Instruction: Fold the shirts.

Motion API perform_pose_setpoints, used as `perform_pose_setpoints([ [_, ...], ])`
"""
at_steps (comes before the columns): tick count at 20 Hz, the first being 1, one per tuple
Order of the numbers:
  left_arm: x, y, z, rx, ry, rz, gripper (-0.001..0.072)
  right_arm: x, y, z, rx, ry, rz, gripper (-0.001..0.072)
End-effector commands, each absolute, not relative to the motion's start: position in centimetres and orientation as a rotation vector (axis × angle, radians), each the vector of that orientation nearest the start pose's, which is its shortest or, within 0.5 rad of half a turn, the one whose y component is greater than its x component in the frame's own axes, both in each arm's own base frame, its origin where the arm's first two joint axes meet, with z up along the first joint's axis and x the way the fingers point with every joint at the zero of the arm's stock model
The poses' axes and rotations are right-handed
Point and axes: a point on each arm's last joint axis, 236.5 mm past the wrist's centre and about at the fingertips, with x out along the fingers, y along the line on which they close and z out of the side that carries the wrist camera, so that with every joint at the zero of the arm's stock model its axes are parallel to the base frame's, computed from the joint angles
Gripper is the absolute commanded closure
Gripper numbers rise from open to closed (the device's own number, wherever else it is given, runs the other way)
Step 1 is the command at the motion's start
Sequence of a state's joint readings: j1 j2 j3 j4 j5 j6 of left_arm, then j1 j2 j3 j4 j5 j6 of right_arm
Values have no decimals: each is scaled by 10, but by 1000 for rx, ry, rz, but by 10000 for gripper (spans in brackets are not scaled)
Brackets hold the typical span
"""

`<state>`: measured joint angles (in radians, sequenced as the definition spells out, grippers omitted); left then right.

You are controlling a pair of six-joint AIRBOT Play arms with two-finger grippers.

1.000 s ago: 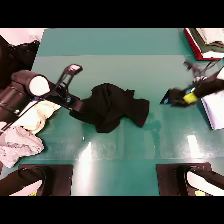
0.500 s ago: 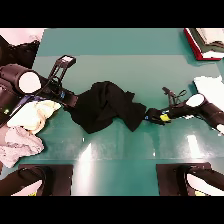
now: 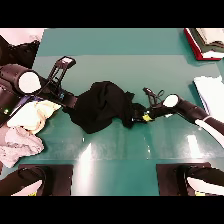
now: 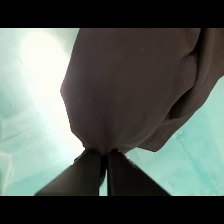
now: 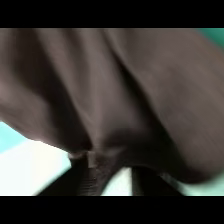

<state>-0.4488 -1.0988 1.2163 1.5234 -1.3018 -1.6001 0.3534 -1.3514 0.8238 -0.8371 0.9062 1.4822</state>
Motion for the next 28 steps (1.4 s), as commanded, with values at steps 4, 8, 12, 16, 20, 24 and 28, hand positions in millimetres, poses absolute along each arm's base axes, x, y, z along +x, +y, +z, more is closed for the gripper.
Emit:
perform_pose_setpoints([
  [4,318,-154,94,231,1152,-382,681,317,242,-35,380,1355,546,692],
  [8,346,-123,191,203,908,-286,681,373,182,118,339,958,513,693],
  [12,345,-96,327,115,584,-235,681,376,91,291,338,534,375,693],
  [16,311,-86,429,66,329,-248,681,326,31,396,266,274,222,693],
  [20,273,-91,485,13,192,-320,681,276,6,455,187,141,97,693],
  [24,246,-128,519,-65,87,-505,681,252,-5,495,123,64,14,693],
  [28,248,-142,527,-35,33,-559,682,268,-16,486,148,172,10,693],
])
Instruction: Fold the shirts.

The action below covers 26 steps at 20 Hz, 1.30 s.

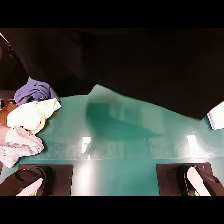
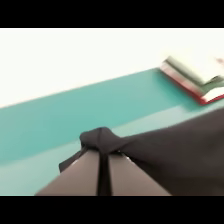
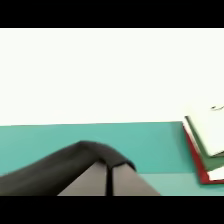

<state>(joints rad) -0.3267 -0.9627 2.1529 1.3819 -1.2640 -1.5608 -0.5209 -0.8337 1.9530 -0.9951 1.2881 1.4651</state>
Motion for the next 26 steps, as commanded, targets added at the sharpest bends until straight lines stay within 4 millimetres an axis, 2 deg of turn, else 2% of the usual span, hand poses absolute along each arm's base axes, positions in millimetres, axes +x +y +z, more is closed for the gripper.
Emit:
perform_pose_setpoints([
  [1,265,-136,512,-14,72,-513,682,278,-21,473,181,236,15,693],
  [3,306,-128,467,34,183,-423,682,307,-34,436,248,366,30,693],
  [5,351,-129,421,77,298,-370,682,341,-39,386,317,505,69,694],
  [6,374,-134,398,93,356,-359,683,359,-35,354,352,599,103,694],
  [8,423,-147,341,120,490,-348,683,388,-20,287,403,785,163,694],
  [10,465,-156,267,160,654,-328,683,415,-13,218,379,940,145,694],
  [11,483,-159,227,181,738,-318,682,427,-8,187,357,995,134,694],
  [13,508,-161,159,208,869,-299,681,452,4,138,334,1040,127,693],
  [15,522,-152,110,162,972,-254,681,474,15,102,347,1041,129,693],
  [16,527,-141,93,130,1010,-220,681,482,18,89,354,1039,125,693],
  [18,534,-121,83,81,1034,-170,680,494,20,69,360,1037,118,691],
  [19,535,-112,84,70,1035,-158,619,498,20,64,367,1039,116,690],
  [20,534,-104,85,62,1043,-144,325,501,20,62,373,1034,115,679],
  [21,530,-96,83,57,1069,-131,114,503,19,62,372,1025,112,476],
  [22,523,-87,78,55,1111,-118,116,504,16,64,375,1016,107,212],
  [23,513,-80,73,58,1161,-108,116,502,11,70,378,1007,98,180],
  [26,479,-69,61,91,1316,-125,116,489,-3,95,380,980,82,208],
])
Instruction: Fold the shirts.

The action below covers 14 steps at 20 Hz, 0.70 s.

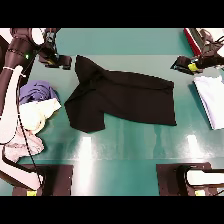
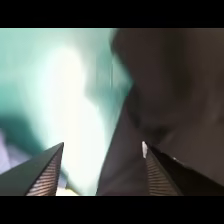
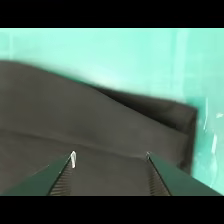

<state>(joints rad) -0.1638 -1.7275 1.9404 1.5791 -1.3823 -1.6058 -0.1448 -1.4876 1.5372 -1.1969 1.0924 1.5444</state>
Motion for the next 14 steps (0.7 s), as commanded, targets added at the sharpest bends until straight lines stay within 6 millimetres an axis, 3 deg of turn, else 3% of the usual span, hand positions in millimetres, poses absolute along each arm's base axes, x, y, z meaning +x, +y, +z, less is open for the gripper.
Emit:
perform_pose_setpoints([
  [1,471,-70,57,91,1351,-137,116,480,-7,105,379,981,81,208],
  [3,461,-76,45,71,1394,-160,116,464,-5,117,354,996,101,209],
  [8,424,-83,-14,39,1563,-188,116,444,3,137,310,999,139,208],
  [14,403,-80,-60,35,1630,-175,116,438,5,137,308,1017,146,209],
])
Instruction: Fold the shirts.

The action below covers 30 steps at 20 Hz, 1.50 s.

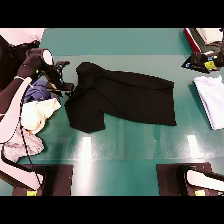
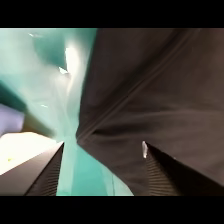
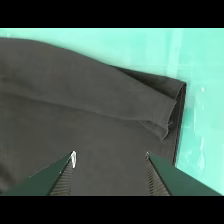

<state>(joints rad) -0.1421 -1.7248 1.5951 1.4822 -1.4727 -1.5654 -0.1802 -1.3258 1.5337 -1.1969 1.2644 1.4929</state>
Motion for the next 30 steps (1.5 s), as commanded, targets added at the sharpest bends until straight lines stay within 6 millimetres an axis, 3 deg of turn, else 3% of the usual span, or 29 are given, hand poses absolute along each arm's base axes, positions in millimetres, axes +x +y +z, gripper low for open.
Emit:
perform_pose_setpoints([
  [1,401,-79,-66,32,1635,-172,116,438,4,137,308,1018,146,209],
  [6,409,-80,-77,3,1592,-142,118,437,5,136,308,1024,148,208],
  [8,406,-79,-77,4,1605,-142,395,433,6,134,309,1042,152,208],
  [9,404,-79,-77,4,1612,-142,495,432,6,134,308,1047,153,208],
  [10,402,-79,-77,6,1621,-143,689,431,7,133,308,1052,154,209],
  [13,394,-76,-68,33,1639,-154,683,421,7,128,303,1101,160,218],
  [14,398,-76,-53,38,1594,-162,683,414,5,123,295,1131,164,275],
  [17,414,-78,25,25,1352,-174,683,385,0,91,330,1228,147,275],
  [19,405,-77,66,23,1262,-180,683,355,-5,58,381,1314,115,275],
  [21,389,-76,87,23,1218,-186,682,326,-10,26,437,1387,81,275],
  [25,352,-86,90,-6,1178,-188,682,278,-8,-25,504,1492,48,274],
  [30,315,-92,45,-29,1280,-182,682,263,14,-69,550,1537,87,273],
])
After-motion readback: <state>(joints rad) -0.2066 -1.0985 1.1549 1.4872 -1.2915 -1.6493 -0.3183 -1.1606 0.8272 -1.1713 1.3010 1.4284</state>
